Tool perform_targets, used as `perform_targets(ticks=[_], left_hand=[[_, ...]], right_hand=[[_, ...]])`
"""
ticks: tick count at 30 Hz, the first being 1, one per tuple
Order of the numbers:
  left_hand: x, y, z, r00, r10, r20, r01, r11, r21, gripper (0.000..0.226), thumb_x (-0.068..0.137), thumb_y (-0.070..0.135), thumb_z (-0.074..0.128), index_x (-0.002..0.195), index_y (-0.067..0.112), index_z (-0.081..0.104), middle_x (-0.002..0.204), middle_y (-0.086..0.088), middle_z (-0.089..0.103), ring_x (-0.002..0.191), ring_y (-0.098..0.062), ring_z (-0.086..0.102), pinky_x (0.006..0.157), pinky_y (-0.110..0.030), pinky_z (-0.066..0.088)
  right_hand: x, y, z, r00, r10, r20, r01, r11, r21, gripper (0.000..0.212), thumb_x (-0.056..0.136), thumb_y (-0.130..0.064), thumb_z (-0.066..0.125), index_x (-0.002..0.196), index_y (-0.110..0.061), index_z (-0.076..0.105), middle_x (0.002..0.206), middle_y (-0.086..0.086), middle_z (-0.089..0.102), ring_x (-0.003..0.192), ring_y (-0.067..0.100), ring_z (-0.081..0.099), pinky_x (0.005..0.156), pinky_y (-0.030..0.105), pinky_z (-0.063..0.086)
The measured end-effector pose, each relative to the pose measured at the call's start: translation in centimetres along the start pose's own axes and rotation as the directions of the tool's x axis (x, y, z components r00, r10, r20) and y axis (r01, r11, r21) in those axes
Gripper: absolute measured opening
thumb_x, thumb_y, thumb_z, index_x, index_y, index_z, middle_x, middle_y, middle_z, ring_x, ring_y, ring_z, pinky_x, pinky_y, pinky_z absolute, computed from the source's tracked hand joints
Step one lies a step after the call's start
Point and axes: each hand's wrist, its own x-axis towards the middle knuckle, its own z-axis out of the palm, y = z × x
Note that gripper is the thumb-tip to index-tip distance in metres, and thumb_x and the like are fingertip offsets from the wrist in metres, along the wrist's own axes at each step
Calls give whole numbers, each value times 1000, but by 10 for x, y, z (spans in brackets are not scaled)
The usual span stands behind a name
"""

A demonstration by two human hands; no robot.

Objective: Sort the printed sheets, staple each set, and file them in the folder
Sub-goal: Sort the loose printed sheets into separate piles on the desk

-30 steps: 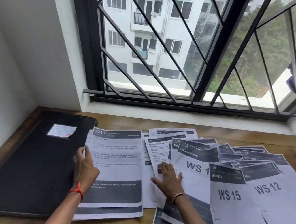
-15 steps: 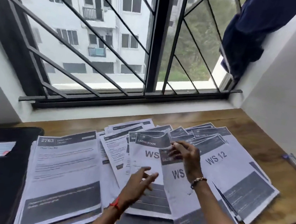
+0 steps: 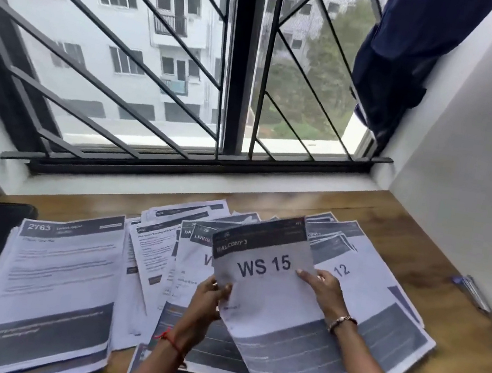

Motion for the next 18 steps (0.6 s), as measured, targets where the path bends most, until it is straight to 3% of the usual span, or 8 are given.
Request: perform_targets(ticks=[3, 5, 7, 9, 12, 14, 18], left_hand=[[1, 6, 4, 1000, 20, -18, -20, 999, 31, 23, 98, 23, 42, 108, 18, 62, 101, 0, 71, 91, -17, 67, 66, -31, 55], [3, 8, 1, 991, 69, -111, -56, 991, 123, 27, 99, 30, 39, 109, 18, 61, 110, 1, 65, 100, -16, 60, 73, -28, 52], [4, 7, -5, 970, 146, -193, -98, 966, 238, 24, 98, 26, 43, 114, 17, 59, 117, 0, 58, 104, -14, 53, 84, -28, 46], [5, 4, -9, 966, 193, -173, -124, 929, 349, 30, 96, 23, 48, 123, 12, 57, 125, -1, 55, 110, -12, 50, 95, -28, 41], [8, 0, -4, 977, 185, -110, -119, 891, 439, 38, 93, 24, 54, 129, 9, 52, 133, -5, 53, 108, -14, 53, 95, -30, 43], [12, -3, 7, 976, 194, -101, -125, 873, 472, 46, 90, 26, 58, 132, 11, 47, 136, -5, 50, 109, -16, 54, 93, -30, 45], [22, -9, 36, 958, 264, -111, -155, 803, 575, 64, 84, 26, 67, 139, 11, 37, 141, -4, 43, 119, -24, 48, 99, -34, 41]], right_hand=[[7, -2, -8, 999, 11, -41, -6, 994, 111, 6, 80, 1, 66, 82, 6, 66, 83, 14, 64, 70, 22, 56, 54, 17, 48], [11, -4, -13, 973, -11, -229, 39, 992, 116, 10, 78, 0, 65, 74, 9, 63, 78, 8, 57, 72, 19, 49, 45, 14, 40], [10, -9, -20, 895, -43, -445, 69, 997, 43, 21, 67, -17, 56, 68, 4, 58, 71, 13, 54, 71, 22, 48, 54, 24, 38], [8, -14, -25, 831, -50, -553, 72, 997, 19, 34, 57, -21, 41, 70, 4, 59, 69, 18, 53, 71, 27, 49, 63, 29, 35], [8, -22, -30, 810, 26, -585, 77, 986, 151, 30, 58, -18, 45, 68, 6, 60, 64, 10, 55, 70, 26, 50, 62, 30, 36], [11, -21, -33, 812, 131, -568, 37, 961, 275, 19, 68, -8, 56, 53, 4, 51, 57, -1, 54, 68, 23, 47, 55, 29, 33], [15, -9, -40, 797, 250, -550, -44, 932, 360, 37, 75, 4, 59, 46, -4, 39, 76, 6, 44, 70, 21, 43, 61, 33, 32]])
